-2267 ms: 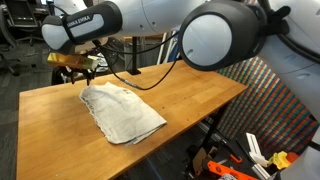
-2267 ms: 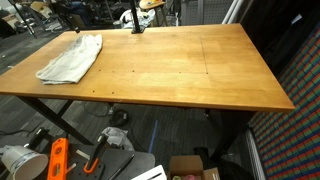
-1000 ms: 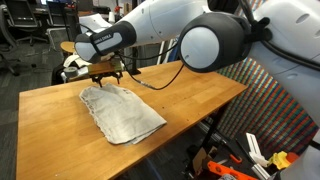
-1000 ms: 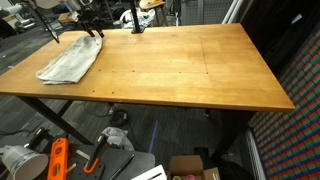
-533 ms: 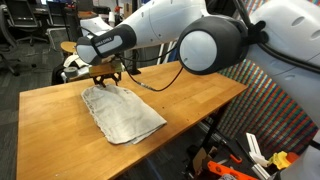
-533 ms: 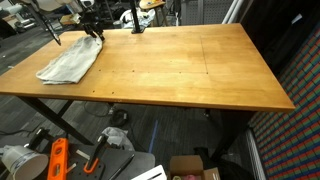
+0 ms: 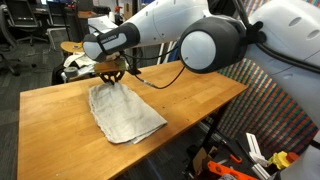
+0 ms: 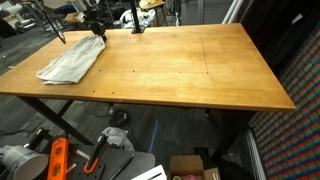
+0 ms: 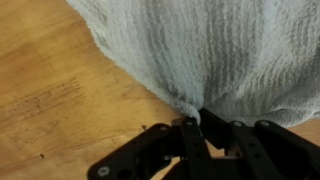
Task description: Fold the white towel from right to left
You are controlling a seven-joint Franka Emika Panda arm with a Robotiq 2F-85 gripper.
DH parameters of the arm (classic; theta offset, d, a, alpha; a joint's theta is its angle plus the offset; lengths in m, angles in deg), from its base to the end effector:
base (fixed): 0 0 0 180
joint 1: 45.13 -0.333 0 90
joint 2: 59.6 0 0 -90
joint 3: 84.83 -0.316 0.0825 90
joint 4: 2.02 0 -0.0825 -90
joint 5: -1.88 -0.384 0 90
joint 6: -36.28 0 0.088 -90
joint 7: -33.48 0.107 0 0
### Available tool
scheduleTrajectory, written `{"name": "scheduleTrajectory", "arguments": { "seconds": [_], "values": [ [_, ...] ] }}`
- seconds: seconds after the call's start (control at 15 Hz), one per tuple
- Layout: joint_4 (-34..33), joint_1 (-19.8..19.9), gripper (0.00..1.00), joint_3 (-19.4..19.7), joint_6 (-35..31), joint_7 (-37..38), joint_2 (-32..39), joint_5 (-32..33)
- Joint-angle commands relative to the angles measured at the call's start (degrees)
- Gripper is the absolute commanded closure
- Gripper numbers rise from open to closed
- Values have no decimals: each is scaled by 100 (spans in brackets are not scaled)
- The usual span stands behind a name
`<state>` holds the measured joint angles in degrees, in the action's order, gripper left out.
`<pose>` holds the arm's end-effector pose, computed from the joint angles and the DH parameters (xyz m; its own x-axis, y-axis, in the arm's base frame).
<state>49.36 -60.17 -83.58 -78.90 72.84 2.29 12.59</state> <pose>0.7730 0.1858 0.2305 0.9308 -0.3378 0.1396 -0.3555 -0.9255 0.1307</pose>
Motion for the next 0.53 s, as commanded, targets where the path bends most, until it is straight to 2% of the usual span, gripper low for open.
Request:
{"name": "scheduleTrajectory", "arguments": {
  "seconds": [0.0,0.13,0.2,0.33,0.47],
  "values": [
    [-506,127,94,104,180,93,252,-419],
    [-631,262,91,35,208,194,304,-753],
    [-692,327,65,-2,212,210,336,-917],
    [-771,483,62,-123,185,205,357,-1279],
    [-741,622,46,-221,92,124,297,-1574]
  ]
}}
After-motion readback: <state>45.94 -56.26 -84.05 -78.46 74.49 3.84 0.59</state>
